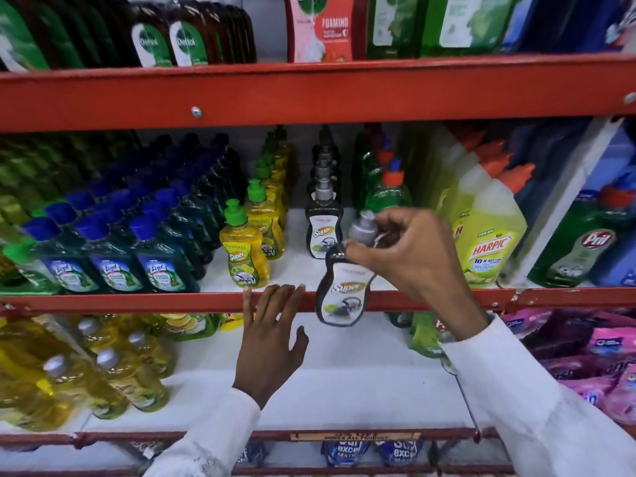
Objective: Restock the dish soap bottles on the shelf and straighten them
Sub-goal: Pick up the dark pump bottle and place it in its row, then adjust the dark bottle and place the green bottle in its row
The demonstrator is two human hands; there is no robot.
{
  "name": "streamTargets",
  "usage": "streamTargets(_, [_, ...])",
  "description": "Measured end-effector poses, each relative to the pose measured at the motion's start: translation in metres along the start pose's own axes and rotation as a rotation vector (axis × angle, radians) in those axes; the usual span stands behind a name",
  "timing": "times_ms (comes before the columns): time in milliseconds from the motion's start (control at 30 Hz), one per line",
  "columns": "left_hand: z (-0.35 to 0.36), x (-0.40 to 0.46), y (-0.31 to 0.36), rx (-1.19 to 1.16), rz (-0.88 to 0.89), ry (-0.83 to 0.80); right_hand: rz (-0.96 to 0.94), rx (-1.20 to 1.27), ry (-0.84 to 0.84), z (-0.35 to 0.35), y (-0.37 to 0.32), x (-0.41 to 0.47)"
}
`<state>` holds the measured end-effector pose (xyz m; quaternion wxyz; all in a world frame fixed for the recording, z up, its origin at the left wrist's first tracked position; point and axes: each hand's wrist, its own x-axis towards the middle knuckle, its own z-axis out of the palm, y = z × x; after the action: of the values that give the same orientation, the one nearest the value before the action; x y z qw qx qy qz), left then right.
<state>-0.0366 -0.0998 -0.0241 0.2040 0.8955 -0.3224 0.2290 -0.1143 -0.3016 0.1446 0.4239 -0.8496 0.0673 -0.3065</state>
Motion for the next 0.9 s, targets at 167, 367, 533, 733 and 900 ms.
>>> streamTargets(167, [-0.005, 0.001, -0.001, -0.004, -0.007, -0.062, -0.006, -0.091, 0.037, 0.026, -0.012, 0.039])
streamTargets(367, [-0.008, 0.0, 0.0, -0.03, 0.008, -0.052, 0.015, -0.148, -0.031, 0.064, 0.006, 0.061])
streamTargets(533, [-0.009, -0.001, 0.0, -0.015, 0.018, -0.044, 0.043, -0.142, -0.041, 0.076, 0.015, 0.071])
streamTargets(733, [-0.007, -0.001, 0.001, 0.039, 0.022, -0.061, -0.008, -0.174, -0.059, 0.075, 0.024, 0.069])
streamTargets(900, [-0.001, 0.003, 0.012, 0.035, 0.046, -0.007, -0.027, -0.266, -0.049, 0.062, 0.023, 0.046])
